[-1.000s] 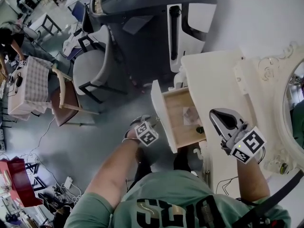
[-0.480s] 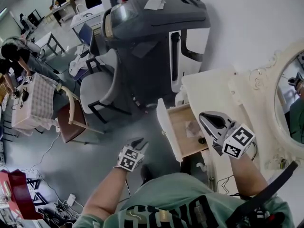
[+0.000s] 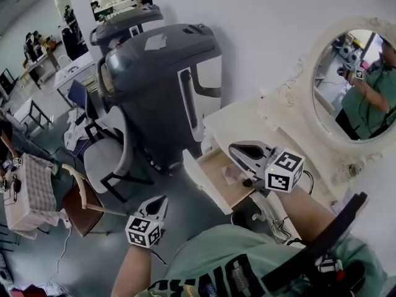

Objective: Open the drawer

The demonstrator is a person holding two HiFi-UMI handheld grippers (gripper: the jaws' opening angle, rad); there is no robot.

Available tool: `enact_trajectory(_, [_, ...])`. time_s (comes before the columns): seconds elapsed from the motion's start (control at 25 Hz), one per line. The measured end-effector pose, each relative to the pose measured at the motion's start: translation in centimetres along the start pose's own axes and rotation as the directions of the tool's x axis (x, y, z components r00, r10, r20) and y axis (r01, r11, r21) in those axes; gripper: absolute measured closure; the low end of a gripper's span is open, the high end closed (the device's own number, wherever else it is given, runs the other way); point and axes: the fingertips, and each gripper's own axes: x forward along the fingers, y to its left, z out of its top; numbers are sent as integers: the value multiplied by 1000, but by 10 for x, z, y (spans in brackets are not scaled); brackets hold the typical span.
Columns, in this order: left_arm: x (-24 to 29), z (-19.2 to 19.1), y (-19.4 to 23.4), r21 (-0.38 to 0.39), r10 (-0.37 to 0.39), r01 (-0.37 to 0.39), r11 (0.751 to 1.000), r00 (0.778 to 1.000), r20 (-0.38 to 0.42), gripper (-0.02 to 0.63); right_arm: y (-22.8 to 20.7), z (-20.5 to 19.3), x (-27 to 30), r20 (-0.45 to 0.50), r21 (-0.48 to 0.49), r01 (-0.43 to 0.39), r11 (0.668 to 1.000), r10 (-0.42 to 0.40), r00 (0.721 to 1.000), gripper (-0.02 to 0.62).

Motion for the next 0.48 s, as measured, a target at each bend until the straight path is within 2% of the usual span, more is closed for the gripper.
enact_trajectory(0.24, [-17, 49, -8, 59, -132, 129, 990, 990, 49, 597, 16, 3, -37, 44, 54, 140, 989, -143, 989, 584])
enact_trajectory(0.48, [6, 88, -44, 91, -217, 210, 974, 973, 73, 597, -6, -2, -100, 73, 87, 252, 964, -259, 963, 584])
